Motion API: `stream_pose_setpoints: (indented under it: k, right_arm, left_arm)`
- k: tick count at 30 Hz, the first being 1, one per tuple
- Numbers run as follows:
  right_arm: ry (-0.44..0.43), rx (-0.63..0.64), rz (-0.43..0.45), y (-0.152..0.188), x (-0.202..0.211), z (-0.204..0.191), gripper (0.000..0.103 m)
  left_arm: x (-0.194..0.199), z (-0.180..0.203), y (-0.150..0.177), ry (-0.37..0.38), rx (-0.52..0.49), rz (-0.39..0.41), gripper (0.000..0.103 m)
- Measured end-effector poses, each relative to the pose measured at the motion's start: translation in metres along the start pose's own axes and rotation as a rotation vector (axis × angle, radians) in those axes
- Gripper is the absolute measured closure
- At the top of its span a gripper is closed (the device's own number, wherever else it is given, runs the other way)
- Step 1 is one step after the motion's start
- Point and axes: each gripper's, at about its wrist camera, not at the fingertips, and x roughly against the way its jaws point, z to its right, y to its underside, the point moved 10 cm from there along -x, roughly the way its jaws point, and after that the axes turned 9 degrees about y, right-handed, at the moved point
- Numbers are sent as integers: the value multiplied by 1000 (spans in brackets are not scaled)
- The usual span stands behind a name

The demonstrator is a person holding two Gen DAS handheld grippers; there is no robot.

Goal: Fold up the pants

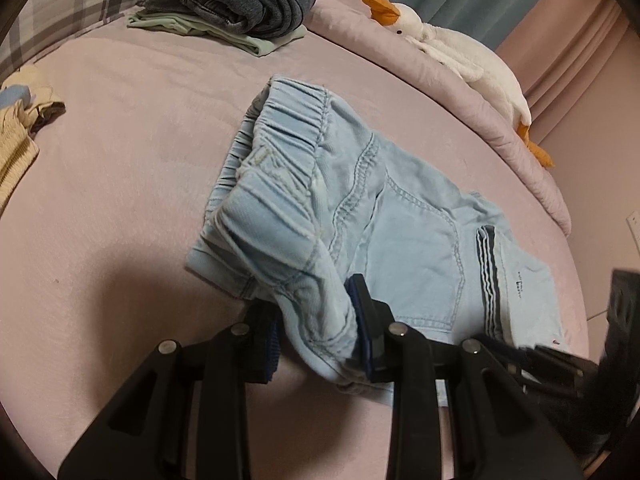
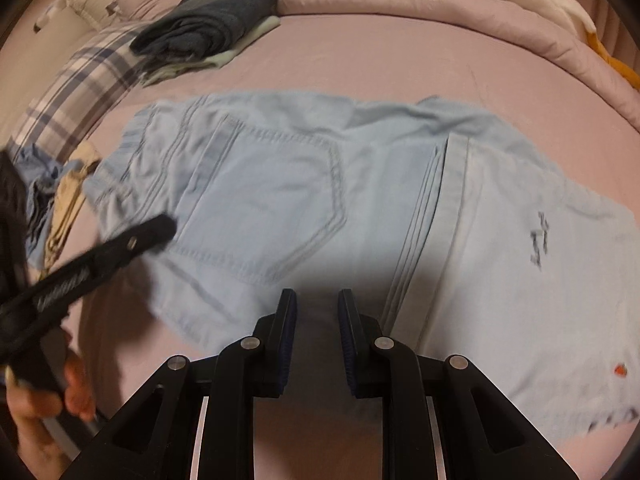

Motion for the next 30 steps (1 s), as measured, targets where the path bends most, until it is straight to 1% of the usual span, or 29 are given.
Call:
stream_pose_setpoints:
  k: [2,4,5,8,12,19,22,26,27,29,30]
  right_arm:
    - [17,21,23,10,2,-3,81]
    - [38,45,60,12,0,-4,81]
    - [37,43,64,9,-2,-3,81]
    - [21,26,59,8,-1,-1,81]
    - [-2,8,27,14,5,-4,80]
    - [-20,21,52,16,4,-7,80]
    - [-54,3,70,15,18,-5,80]
    - [-29,12,141,20,35,5,79]
    - [-26,19,144,21,33,6,76]
    - [-34,23,100,30,19,7,72]
    - [-34,25,93,33,12,7,71]
  left_arm:
    - [-1,1,0,-14,-13,-1,72]
    - [-1,2,0,-30,-24,-2,72]
    - [-2,2,0,-37,-29,-3,72]
    - [-2,2,-1,-54,-41,-5,72]
    - [-2,2,-1,-79,-54,-4,72]
    - [-2,5,-2,-121,-75,-1,72]
    - [3,6,-4,-123,-75,2,72]
    - [12,15,-10,-122,-86,30,74]
    - [14,18,-11,-123,-94,38,74]
    - [20,27,-14,-108,-107,52,74]
    - [23,30,-14,-105,-115,57,74]
